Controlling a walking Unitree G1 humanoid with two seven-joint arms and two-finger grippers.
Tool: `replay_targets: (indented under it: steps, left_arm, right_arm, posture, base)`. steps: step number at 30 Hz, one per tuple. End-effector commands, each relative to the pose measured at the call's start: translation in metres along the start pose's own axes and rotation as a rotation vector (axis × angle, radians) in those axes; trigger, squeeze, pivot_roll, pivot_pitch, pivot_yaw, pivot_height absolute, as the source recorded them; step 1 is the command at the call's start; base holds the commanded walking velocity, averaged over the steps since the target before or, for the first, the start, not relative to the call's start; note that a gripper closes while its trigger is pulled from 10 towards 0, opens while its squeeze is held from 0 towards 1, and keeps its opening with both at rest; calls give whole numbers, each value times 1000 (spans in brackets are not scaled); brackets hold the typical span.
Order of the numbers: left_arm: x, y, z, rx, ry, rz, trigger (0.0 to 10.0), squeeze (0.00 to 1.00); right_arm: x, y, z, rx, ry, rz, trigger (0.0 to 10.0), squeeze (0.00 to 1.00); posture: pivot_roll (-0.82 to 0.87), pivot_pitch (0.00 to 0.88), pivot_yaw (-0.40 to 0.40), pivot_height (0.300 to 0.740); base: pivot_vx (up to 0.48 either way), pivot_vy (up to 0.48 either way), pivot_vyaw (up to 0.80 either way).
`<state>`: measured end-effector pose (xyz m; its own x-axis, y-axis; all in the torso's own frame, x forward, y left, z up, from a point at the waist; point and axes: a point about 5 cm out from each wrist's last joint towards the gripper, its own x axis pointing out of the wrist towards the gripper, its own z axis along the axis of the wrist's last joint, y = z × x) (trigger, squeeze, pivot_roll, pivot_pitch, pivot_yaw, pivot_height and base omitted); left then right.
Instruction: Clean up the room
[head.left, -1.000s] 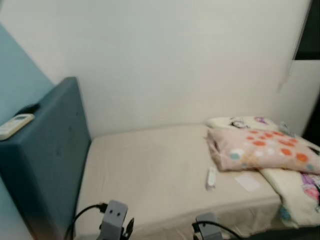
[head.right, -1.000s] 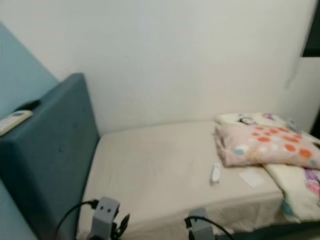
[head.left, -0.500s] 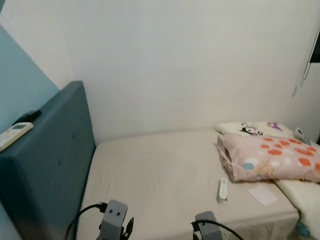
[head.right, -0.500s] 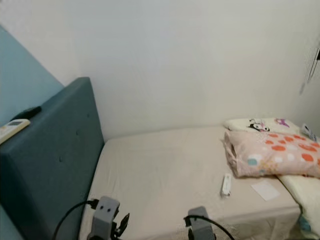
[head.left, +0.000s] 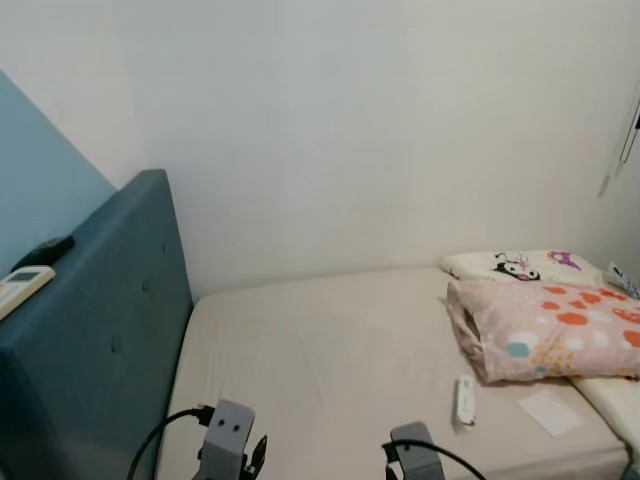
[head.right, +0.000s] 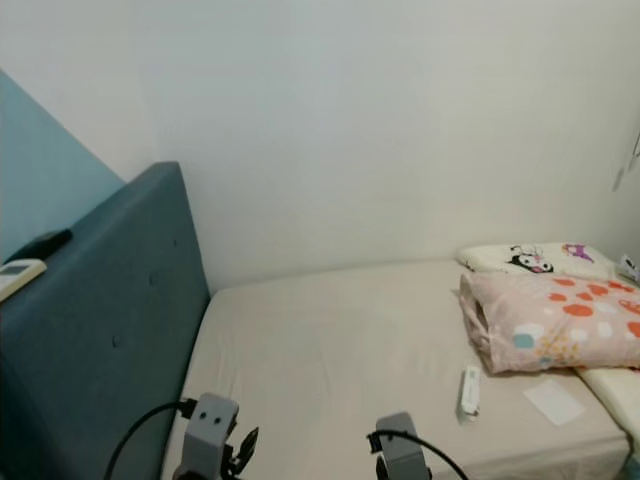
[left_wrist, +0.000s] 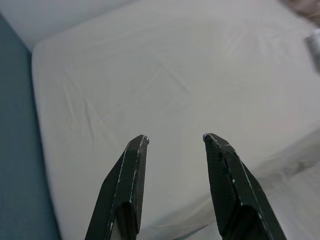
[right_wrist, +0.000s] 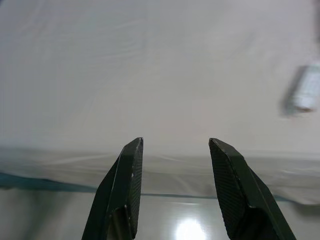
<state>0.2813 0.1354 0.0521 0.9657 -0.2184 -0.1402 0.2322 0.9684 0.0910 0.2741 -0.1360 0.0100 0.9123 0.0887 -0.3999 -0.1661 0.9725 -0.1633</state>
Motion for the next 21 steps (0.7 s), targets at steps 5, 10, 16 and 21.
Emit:
replay_targets:
  steps: [5, 10, 16, 21]
  left_arm:
    - [0, 0, -3, -4, 20, 1, 10000, 0]
    - [2, -1, -3, -5, 18, -1, 10000, 0]
    - [2, -1, -2, -6, 17, 0, 10000, 0]
    - [2, -1, -2, -6, 16, 1, 10000, 0]
  right_arm:
    - [0, -4, -3, -3, 14, -11, 10000, 0]
    - [0, -5, -4, -3, 15, -14, 10000, 0]
    - [0, -5, -3, -1, 14, -16, 10000, 0]
    - [0, -6, -3, -3, 15, -15, 10000, 0]
  posture:
    - [-10, 53, 19, 740]
    - [-12, 55, 17, 740]
    - [-12, 57, 17, 740]
    - [-12, 56, 17, 740]
  base:
    - [260, 0, 0]
    - [252, 0, 0]
    - [243, 0, 0]
    - [193, 0, 0]
